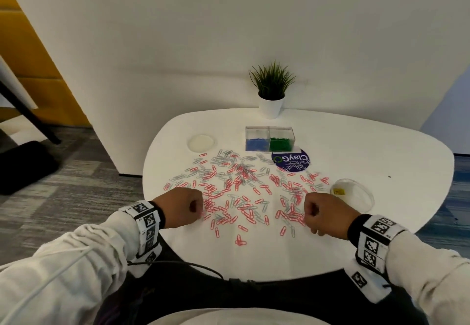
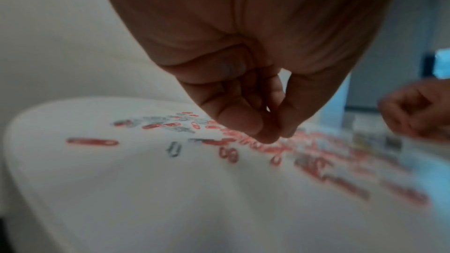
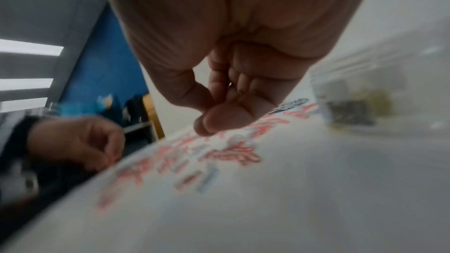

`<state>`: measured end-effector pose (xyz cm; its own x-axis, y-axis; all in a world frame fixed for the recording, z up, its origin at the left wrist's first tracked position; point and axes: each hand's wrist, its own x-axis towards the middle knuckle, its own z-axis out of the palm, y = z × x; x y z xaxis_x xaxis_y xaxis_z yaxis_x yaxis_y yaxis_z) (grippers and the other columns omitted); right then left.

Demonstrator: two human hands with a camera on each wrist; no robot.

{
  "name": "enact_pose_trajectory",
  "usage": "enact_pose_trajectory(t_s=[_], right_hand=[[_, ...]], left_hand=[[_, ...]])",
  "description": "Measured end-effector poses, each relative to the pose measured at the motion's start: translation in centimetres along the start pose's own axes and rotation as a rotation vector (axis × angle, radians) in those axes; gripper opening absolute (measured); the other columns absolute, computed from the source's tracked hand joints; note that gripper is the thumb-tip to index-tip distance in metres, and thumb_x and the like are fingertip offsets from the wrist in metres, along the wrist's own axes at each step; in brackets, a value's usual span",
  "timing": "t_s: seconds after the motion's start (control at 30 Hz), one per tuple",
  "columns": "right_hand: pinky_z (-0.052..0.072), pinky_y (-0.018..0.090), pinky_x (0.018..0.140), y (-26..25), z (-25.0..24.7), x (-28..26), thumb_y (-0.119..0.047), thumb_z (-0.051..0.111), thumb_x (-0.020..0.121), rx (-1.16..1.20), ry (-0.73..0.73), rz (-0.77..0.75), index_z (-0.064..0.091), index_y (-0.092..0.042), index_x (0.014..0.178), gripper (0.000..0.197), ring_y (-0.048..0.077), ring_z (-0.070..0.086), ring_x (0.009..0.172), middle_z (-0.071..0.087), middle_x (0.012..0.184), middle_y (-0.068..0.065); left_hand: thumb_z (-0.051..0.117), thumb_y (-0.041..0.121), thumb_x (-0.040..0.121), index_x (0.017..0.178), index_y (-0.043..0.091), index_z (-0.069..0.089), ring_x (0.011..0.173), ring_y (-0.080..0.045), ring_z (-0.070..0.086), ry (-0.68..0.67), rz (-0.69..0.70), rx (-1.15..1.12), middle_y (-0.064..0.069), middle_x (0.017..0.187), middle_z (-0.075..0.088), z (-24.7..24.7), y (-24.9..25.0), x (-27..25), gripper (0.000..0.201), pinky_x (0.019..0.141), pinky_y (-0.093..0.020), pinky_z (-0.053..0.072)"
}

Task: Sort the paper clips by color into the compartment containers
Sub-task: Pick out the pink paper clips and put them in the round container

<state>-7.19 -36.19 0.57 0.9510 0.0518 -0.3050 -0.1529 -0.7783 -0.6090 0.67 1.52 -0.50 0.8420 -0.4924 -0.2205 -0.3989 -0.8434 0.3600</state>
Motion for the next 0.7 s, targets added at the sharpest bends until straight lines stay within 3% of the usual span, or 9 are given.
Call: enact_pose_trajectory(t_s=[0.1, 0.2, 0.3, 0.37, 0.43, 0.5, 0.57, 0.63, 0.7], right_hand=[[0.053, 0.030, 0.054, -2.6, 0.8, 0.7, 0.002, 0.056, 0.083, 0.293, -0.074, 0.041, 0.063, -0.012, 0.096, 0.021, 0.021, 0.067, 0.063, 0.067, 0.080, 0.019], [0.050, 0.031, 0.055, -5.0, 2.9, 1.5, 0.002, 0.049, 0.080, 0.427, -0.204, 0.097, 0.062, -0.009, 0.084, 0.017, 0.023, 0.063, 0.068, 0.064, 0.083, 0.015], [0.049, 0.028, 0.061, -7.6, 5.6, 2.1, -0.010, 0.057, 0.081, 0.176, -0.298, -0.025, 0.061, -0.016, 0.084, 0.008, 0.017, 0.060, 0.071, 0.065, 0.082, 0.003], [0.044, 0.025, 0.065, -8.7, 7.5, 2.2, -0.013, 0.057, 0.083, -0.186, -0.288, -0.217, 0.060, -0.019, 0.088, 0.008, 0.015, 0.056, 0.078, 0.060, 0.087, -0.006], [0.043, 0.029, 0.069, -9.1, 9.2, 2.3, -0.009, 0.052, 0.086, -0.454, -0.225, -0.401, 0.058, -0.019, 0.096, 0.015, 0.021, 0.054, 0.086, 0.056, 0.097, -0.002], [0.047, 0.033, 0.076, -8.9, 10.3, 2.4, -0.011, 0.050, 0.090, -0.566, -0.165, -0.490, 0.058, -0.020, 0.107, 0.021, 0.027, 0.056, 0.095, 0.054, 0.109, 0.003], [0.049, 0.037, 0.084, -8.6, 10.9, 2.3, -0.025, 0.051, 0.094, -0.593, -0.134, -0.514, 0.057, -0.025, 0.124, 0.030, 0.029, 0.056, 0.104, 0.051, 0.120, 0.004], [0.050, 0.042, 0.088, -8.3, 11.4, 2.1, -0.034, 0.053, 0.094, -0.649, -0.154, -0.528, 0.053, -0.024, 0.133, 0.039, 0.030, 0.053, 0.109, 0.048, 0.124, 0.006], [0.050, 0.042, 0.086, -8.2, 11.9, 1.9, -0.029, 0.052, 0.096, -0.699, -0.158, -0.563, 0.055, -0.018, 0.132, 0.038, 0.033, 0.051, 0.110, 0.049, 0.122, 0.010]], left_hand=[[0.060, 0.007, 0.087, 0.099, 0.026, 0.068, 0.068, -0.011, 0.064, 0.027, -0.121, -0.508, 0.005, 0.076, 0.067, -0.4, 0.4, 0.3, 0.024, 0.059, -0.022, 0.050], [0.053, -0.006, 0.087, 0.094, 0.006, 0.071, 0.063, -0.017, 0.063, -0.030, -0.282, -0.837, -0.011, 0.077, 0.064, -0.5, 1.2, 0.6, 0.023, 0.054, -0.028, 0.051], [0.046, -0.004, 0.086, 0.082, 0.003, 0.063, 0.055, -0.021, 0.058, -0.064, -0.418, -0.974, -0.015, 0.075, 0.061, 0.0, 2.2, 0.7, 0.019, 0.049, -0.026, 0.045], [0.053, 0.004, 0.088, 0.084, 0.006, 0.062, 0.055, -0.017, 0.052, -0.115, -0.389, -0.830, -0.009, 0.070, 0.058, 0.4, 2.5, 0.7, 0.010, 0.049, -0.024, 0.042], [0.064, 0.019, 0.088, 0.086, 0.009, 0.065, 0.061, -0.014, 0.054, -0.157, -0.267, -0.445, -0.005, 0.075, 0.061, 0.6, 2.6, 0.8, 0.010, 0.054, -0.026, 0.045], [0.068, 0.038, 0.086, 0.092, 0.011, 0.069, 0.081, -0.017, 0.061, -0.135, -0.179, -0.104, -0.004, 0.093, 0.069, 1.1, 2.8, 1.0, 0.028, 0.070, -0.028, 0.049], [0.067, 0.053, 0.084, 0.103, 0.020, 0.066, 0.098, -0.016, 0.058, -0.082, -0.195, 0.014, 0.002, 0.109, 0.065, 1.2, 3.1, 1.0, 0.039, 0.085, -0.030, 0.048], [0.066, 0.062, 0.080, 0.111, 0.025, 0.060, 0.106, -0.016, 0.055, -0.071, -0.190, 0.118, 0.006, 0.115, 0.059, 1.4, 3.2, 1.0, 0.049, 0.092, -0.033, 0.047], [0.066, 0.061, 0.081, 0.112, 0.023, 0.060, 0.106, -0.020, 0.056, -0.100, -0.163, 0.241, 0.003, 0.113, 0.059, 1.5, 3.5, 1.0, 0.050, 0.092, -0.036, 0.048]])
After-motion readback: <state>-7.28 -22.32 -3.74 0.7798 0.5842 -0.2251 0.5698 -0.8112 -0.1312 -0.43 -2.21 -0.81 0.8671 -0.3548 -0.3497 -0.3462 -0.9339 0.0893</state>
